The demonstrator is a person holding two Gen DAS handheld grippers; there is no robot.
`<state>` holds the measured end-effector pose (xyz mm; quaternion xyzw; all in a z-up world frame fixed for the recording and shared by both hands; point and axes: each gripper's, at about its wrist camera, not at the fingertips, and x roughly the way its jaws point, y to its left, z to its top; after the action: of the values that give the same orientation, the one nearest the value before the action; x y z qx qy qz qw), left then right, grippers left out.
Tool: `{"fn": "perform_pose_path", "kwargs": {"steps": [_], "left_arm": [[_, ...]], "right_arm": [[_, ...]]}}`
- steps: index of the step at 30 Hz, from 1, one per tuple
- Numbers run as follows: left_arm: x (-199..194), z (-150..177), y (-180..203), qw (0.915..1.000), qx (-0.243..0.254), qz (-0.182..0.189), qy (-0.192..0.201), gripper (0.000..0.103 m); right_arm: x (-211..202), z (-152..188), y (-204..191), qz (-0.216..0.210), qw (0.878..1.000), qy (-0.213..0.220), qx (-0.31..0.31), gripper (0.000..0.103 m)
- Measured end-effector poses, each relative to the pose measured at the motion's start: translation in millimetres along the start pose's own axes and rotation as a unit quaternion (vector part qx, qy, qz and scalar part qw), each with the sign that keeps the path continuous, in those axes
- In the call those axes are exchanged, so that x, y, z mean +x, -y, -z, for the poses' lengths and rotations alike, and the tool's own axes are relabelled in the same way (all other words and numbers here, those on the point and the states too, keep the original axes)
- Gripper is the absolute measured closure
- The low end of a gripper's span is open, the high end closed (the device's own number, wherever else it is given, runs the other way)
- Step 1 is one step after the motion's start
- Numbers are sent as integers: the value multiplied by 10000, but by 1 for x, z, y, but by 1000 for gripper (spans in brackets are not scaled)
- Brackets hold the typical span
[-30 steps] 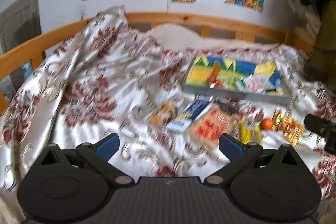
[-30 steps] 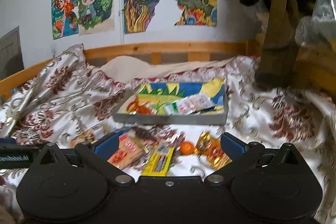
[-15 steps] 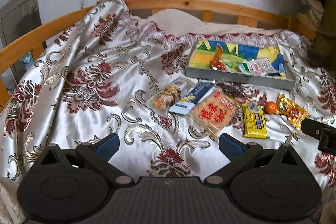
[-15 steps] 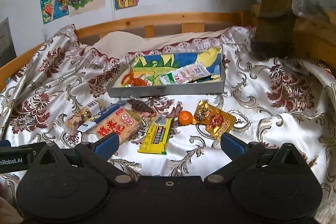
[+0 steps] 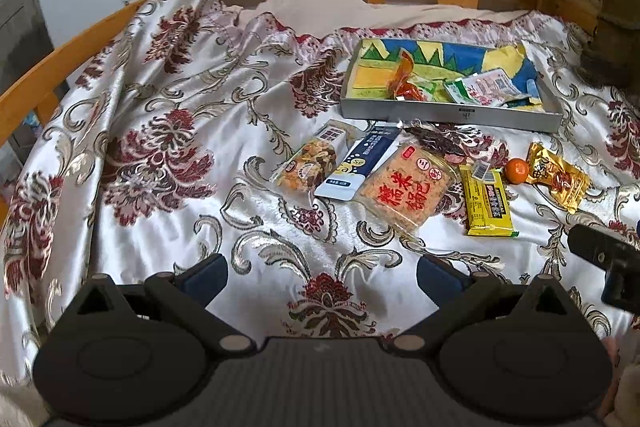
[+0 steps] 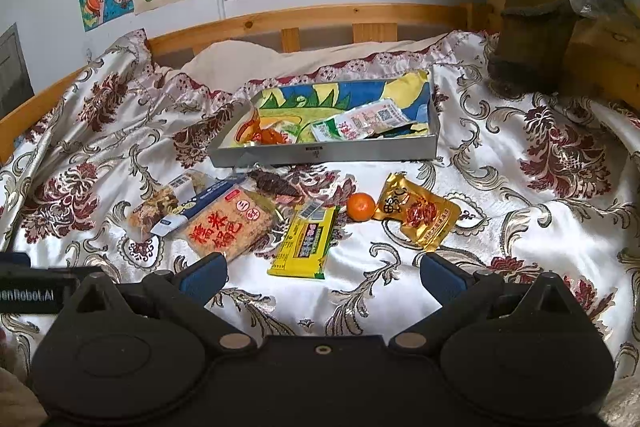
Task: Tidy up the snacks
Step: 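Reach left tool to pink rice-cracker bag while right tool reaches yellow snack-bar pack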
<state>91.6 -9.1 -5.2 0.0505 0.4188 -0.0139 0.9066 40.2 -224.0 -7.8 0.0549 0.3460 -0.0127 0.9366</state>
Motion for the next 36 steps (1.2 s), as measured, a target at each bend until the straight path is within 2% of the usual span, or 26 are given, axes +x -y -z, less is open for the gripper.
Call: {"fn": "perform_pose_path", "kwargs": {"steps": [9,16,21,24,29,32,36], "left_arm": [[26,-19,-7,9991,251,312,-157,1],[52,-29,-8,9969,294,682,-261,1],[66,-35,-5,9952,459,844,-186,1],[79,-40,-1,9934,706,899,-103,1],[101,-46,9,9878,1152,1029,170,1],[108,-46,15,9802,1431,1308,396,1],[120,-43,24,9707,1685,1660,416,1]], "right_arm": [[13,-4,-9,-163,9991,-268,-268,1],[33,-11,-9,-386,9968,-682,-176,1],[47,-27,5,-372,9972,-652,-29,1],[67,-35,14,-368,9961,-800,-51,1],[104,-39,27,-403,9921,-1178,172,1],[114,-41,34,-491,9912,-1161,396,2],[121,-44,41,-830,9889,-1043,653,2]]}}
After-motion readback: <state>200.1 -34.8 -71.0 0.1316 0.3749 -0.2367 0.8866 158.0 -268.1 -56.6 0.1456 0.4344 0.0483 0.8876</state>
